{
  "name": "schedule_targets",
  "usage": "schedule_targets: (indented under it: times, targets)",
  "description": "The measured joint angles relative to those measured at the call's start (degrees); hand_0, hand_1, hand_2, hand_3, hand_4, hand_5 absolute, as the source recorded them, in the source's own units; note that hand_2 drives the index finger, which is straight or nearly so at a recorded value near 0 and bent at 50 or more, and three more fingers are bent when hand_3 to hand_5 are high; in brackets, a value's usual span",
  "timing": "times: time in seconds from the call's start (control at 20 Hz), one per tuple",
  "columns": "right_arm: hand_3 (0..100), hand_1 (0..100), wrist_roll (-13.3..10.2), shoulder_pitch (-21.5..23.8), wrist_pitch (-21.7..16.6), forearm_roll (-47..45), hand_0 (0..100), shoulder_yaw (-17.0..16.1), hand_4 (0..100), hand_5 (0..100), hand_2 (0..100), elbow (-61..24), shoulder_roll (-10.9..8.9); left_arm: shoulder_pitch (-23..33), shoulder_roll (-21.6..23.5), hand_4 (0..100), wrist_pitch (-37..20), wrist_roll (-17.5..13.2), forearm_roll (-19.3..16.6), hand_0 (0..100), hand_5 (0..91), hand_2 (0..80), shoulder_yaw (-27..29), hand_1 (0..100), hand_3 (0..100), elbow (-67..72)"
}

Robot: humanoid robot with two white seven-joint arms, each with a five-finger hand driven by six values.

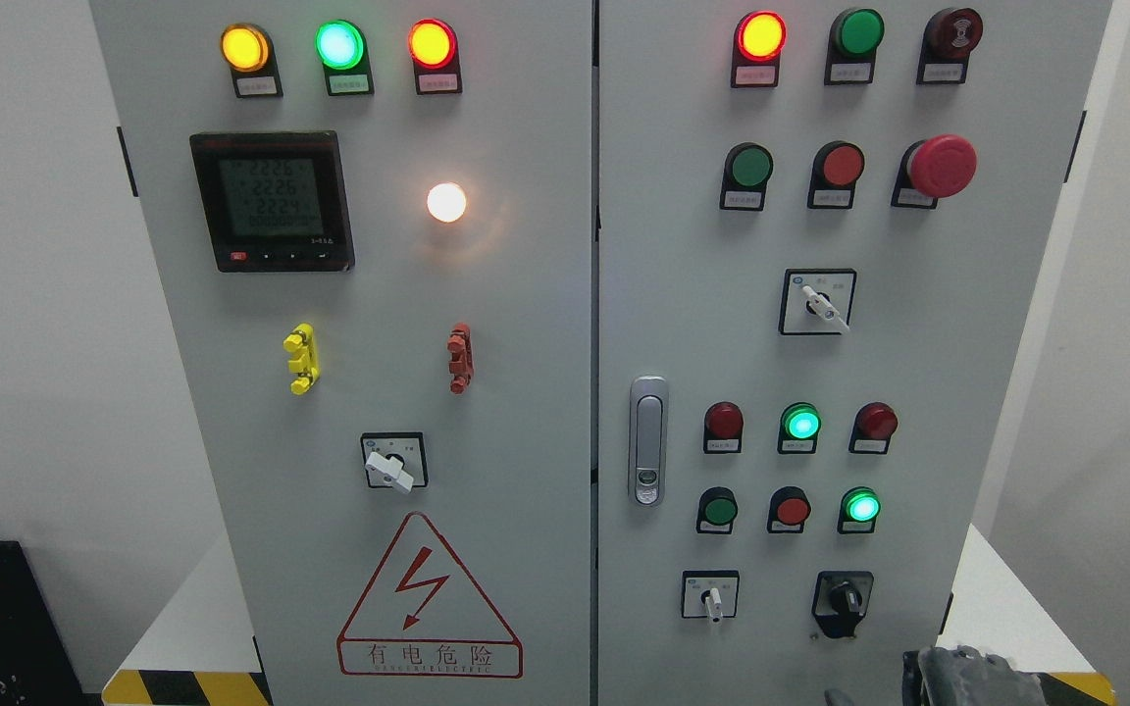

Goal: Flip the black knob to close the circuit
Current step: 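Raise the right hand toward the black rotary knob at the cabinet bottom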

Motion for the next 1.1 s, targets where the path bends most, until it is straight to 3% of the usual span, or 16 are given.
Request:
schedule_targets:
  times: [0.6,1.1]
  targets:
    - [100,5,-2.42,-4.51,1.17,1.35,0,0.95,79,83,86,6.69,-0.12,0.0,0.0,3,0.0,0.0,0.0,0,0.0,0.0,0.0,0,5,0.01]
    - [100,7,-2.71,-7.01,2.18,0.99,0,0.95,79,83,87,10.59,-0.17,0.0,0.0,3,0.0,0.0,0.0,0,0.0,0.0,0.0,0,5,0.01]
